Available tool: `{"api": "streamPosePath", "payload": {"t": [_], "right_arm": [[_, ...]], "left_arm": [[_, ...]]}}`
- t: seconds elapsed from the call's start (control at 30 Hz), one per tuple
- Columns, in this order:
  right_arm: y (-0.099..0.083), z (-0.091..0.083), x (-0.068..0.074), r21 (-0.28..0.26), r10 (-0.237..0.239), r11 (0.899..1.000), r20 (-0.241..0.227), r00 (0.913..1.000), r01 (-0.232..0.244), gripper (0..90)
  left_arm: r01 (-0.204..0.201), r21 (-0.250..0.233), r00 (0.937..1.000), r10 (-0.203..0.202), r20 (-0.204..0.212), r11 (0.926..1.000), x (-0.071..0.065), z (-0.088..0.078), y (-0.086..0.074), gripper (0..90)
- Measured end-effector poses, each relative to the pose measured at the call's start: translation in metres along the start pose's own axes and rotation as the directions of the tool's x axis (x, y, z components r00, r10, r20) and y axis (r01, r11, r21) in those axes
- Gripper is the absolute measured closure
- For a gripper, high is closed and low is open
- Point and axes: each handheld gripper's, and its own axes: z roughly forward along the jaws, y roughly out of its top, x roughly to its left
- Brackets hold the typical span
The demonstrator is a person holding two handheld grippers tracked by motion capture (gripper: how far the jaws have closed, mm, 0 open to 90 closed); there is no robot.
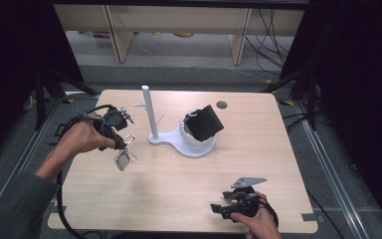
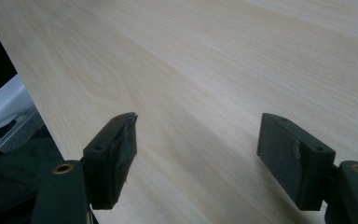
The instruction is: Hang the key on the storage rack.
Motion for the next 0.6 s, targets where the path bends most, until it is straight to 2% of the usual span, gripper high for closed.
{"api": "streamPosePath", "payload": {"t": [0.13,0.3,0.47,0.6], "right_arm": [[0.000,-0.001,0.000,-0.001,0.001,1.000,0.007,1.0000,-0.001,29.3],[0.000,0.000,0.000,0.000,-0.003,1.000,0.006,1.0000,0.003,29.3],[0.000,0.000,0.000,0.000,-0.002,1.000,0.011,0.9999,0.002,29.3],[0.000,0.000,0.000,0.002,0.000,1.000,0.008,1.0000,0.000,29.3]], "left_arm": [[0.015,0.001,0.9998,-0.015,-0.010,0.9999,0.008,-0.005,0.003,75.2],[0.056,-0.017,0.9984,-0.056,-0.002,0.9983,0.019,-0.014,0.009,75.1],[0.078,-0.008,0.9967,-0.078,-0.022,0.9969,0.027,-0.018,0.018,75.2],[0.104,-0.029,0.9943,-0.105,-0.019,0.9941,0.032,-0.021,0.025,75.2]]}}
